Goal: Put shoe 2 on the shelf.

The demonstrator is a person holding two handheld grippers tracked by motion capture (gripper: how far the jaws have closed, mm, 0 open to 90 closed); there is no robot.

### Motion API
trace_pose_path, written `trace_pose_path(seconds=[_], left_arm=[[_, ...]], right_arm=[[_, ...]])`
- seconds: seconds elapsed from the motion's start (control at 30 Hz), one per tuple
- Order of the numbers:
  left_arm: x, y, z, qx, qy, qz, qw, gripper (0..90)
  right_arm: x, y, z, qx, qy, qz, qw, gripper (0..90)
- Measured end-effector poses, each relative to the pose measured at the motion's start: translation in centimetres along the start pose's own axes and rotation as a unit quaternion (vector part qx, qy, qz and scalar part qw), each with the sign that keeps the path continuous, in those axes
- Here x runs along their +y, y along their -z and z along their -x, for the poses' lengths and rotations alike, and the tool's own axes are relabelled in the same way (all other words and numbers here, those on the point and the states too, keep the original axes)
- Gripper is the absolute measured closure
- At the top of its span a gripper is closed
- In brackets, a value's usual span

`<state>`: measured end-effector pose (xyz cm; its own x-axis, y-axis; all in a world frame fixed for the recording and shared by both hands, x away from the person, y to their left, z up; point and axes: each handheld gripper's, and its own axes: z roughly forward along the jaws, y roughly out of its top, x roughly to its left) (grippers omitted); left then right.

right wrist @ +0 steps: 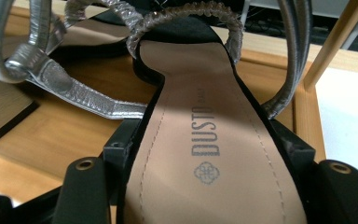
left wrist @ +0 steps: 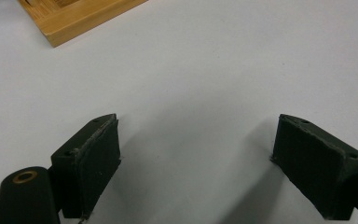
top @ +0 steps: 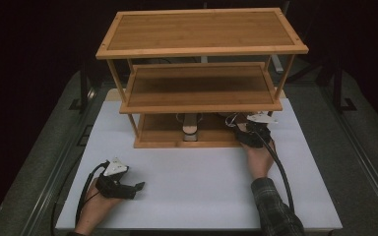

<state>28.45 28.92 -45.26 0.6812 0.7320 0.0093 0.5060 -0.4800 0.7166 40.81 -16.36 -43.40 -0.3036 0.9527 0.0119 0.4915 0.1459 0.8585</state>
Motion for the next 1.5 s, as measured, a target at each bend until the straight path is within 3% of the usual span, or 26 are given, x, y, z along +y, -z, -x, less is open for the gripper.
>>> trace_pose_path(seconds=[0.1,0.13,0.23,0.43,0.67,0.8,0.97,1.07,1.17,1.37,1.5], left_arm=[[0.0,0.0,0.0,0.000,0.000,0.000,1.0000,14.0],[0.0,0.0,0.0,0.000,0.000,0.000,1.0000,13.9],[0.0,0.0,0.0,0.000,0.000,0.000,1.0000,13.9],[0.0,0.0,0.0,0.000,0.000,-0.001,1.0000,13.9],[0.0,0.0,0.0,0.000,0.000,0.000,1.0000,13.9],[0.0,0.0,0.0,-0.001,0.000,0.000,1.0000,13.9],[0.0,0.0,0.0,0.000,0.000,0.000,1.0000,13.9],[0.0,0.0,0.0,0.000,0.000,0.000,1.0000,13.9],[0.0,0.0,0.0,0.000,0.000,0.000,1.0000,13.9],[0.0,0.0,0.0,-0.001,0.000,0.000,1.0000,14.0],[0.0,0.0,0.0,-0.001,0.000,0.000,1.0000,13.9]], right_arm=[[0.2,-0.6,-0.2,-0.015,-0.014,-0.006,0.9998,38.3],[0.3,-0.9,-0.1,-0.017,-0.005,-0.002,0.9998,38.2],[0.5,-1.5,-0.4,-0.021,-0.022,-0.007,0.9995,38.2],[0.2,-2.7,-0.5,-0.027,-0.015,-0.002,0.9995,38.1],[-0.4,-3.2,-0.3,-0.018,-0.029,-0.018,0.9992,37.3],[-0.2,-2.8,-0.2,-0.014,-0.019,-0.036,0.9991,35.2],[-0.3,-1.5,0.6,0.020,-0.023,-0.049,0.9983,32.6],[-0.5,-0.9,1.2,0.044,-0.015,-0.056,0.9973,35.5],[-0.6,-0.6,1.5,0.054,-0.004,-0.063,0.9965,35.8],[-0.5,-0.5,1.3,0.069,-0.004,-0.070,0.9951,35.1],[-0.4,-0.5,0.7,0.099,-0.007,-0.076,0.9922,33.5]])
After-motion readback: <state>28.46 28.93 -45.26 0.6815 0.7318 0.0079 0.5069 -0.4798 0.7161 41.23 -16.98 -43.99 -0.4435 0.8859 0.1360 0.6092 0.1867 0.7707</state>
